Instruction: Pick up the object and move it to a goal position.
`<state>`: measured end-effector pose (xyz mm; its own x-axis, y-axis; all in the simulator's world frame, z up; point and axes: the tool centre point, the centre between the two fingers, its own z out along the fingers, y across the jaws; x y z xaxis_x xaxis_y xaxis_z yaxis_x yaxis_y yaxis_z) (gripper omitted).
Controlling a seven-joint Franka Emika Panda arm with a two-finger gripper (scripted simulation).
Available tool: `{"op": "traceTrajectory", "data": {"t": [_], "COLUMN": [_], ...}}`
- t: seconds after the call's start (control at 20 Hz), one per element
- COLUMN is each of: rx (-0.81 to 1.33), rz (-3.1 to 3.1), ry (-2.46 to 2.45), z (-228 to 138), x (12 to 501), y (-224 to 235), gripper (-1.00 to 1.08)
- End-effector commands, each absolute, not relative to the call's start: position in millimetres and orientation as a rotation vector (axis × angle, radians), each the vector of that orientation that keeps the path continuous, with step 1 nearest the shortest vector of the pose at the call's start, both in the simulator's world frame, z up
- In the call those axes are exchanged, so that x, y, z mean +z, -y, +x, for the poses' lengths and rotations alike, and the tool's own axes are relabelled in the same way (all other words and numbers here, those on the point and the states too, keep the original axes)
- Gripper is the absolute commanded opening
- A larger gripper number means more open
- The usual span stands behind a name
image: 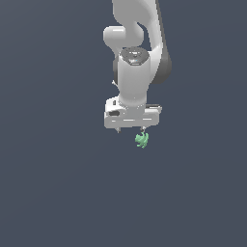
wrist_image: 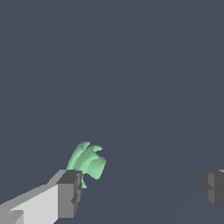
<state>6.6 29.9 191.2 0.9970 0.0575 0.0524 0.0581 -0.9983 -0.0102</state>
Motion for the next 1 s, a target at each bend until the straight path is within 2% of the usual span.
{"op": "traceTrajectory", "data": {"t": [0.0, 0.5, 0.95], "rx": [-0.081, -0.069, -0.066], "rz": [-3.127, -3.142, -3.141], "ry": [0.09, 0.147, 0.103], "z": [7, 5, 3], "x": [191, 180, 175], "y": [-30, -16, -22], "gripper": [1.0, 1.0, 1.0]}}
